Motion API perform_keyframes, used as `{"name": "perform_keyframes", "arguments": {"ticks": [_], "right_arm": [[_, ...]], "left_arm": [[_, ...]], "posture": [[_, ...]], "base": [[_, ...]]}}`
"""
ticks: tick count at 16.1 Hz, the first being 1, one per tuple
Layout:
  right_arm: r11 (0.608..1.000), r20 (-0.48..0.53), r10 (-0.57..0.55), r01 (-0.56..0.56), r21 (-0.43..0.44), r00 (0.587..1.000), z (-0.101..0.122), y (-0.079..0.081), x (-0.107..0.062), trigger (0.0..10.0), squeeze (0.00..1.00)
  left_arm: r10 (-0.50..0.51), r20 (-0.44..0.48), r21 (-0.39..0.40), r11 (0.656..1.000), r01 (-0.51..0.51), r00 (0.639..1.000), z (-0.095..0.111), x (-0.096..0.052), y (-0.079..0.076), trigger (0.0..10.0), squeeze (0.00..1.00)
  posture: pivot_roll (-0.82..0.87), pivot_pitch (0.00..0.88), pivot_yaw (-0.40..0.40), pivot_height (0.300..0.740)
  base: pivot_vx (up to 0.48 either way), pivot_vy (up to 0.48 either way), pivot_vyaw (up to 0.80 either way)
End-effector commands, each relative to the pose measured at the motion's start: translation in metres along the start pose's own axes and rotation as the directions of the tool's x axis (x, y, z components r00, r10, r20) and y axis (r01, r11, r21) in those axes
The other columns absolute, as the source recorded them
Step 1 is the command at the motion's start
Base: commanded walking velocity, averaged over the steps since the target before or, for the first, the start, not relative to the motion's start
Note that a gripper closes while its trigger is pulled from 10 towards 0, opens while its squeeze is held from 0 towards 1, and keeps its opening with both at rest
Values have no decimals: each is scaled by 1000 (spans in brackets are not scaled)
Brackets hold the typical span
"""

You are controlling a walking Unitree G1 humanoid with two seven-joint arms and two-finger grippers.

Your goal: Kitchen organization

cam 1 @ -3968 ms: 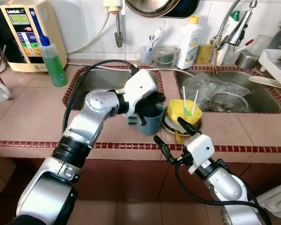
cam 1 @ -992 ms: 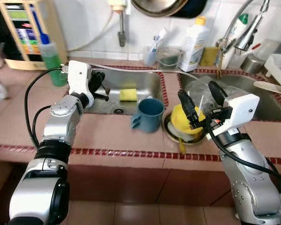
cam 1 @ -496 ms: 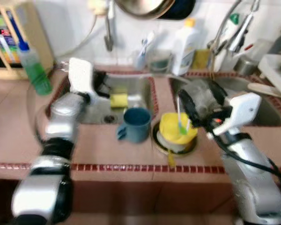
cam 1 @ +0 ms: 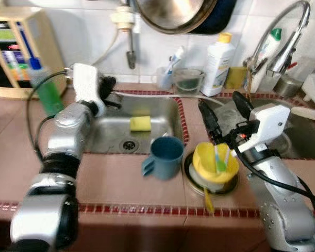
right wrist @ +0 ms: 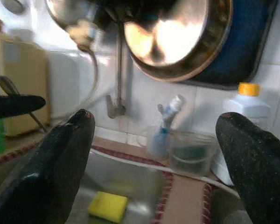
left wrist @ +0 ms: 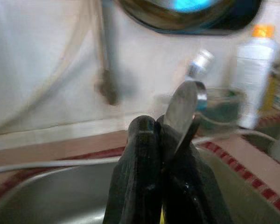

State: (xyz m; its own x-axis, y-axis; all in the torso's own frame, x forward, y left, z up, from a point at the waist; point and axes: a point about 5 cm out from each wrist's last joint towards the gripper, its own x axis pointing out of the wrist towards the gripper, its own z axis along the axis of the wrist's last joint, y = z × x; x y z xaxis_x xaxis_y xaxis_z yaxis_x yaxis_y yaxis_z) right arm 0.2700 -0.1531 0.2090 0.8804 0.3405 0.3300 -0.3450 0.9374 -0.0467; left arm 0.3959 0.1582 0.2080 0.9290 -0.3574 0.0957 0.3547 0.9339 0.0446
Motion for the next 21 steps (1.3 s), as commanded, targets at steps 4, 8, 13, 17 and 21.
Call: {"name": "perform_keyframes", "arguments": {"ticks": [4, 8, 13, 17, 21], "right_arm": [[1000, 12, 8, -8, 5, 1000, 5, 1, 0, 10000, 0], [999, -80, -41, 43, 24, 996, -4, -4, -6, 10000, 0], [1000, -154, -27, 28, 8, 988, -6, -10, -13, 10000, 0], [999, -214, 31, -28, 17, 976, 8, -17, -35, 10000, 0], [991, -221, 90, -64, 121, 971, 17, -19, -54, 10000, 0]], "left_arm": [[-12, -15, 54, 998, 13, 1000, 3, 1, 2, 10000, 0], [-79, -45, 121, 989, 84, 996, 3, 2, -2, 10000, 0], [-130, -105, 183, 972, 147, 986, -2, 7, -9, 10000, 0], [-179, -138, 212, 955, 205, 974, -2, 14, -19, 10000, 0], [-242, -172, 245, 929, 279, 955, -6, 19, -31, 10000, 0]], "posture": [[-69, 0, -4, 740], [-80, 0, 9, 740], [-109, 0, 32, 740], [-169, 0, 67, 740], [-201, 0, 91, 740]], "base": [[82, 0, 0], [0, 0, 0], [0, 0, 0], [0, 0, 0], [0, 0, 0]]}}
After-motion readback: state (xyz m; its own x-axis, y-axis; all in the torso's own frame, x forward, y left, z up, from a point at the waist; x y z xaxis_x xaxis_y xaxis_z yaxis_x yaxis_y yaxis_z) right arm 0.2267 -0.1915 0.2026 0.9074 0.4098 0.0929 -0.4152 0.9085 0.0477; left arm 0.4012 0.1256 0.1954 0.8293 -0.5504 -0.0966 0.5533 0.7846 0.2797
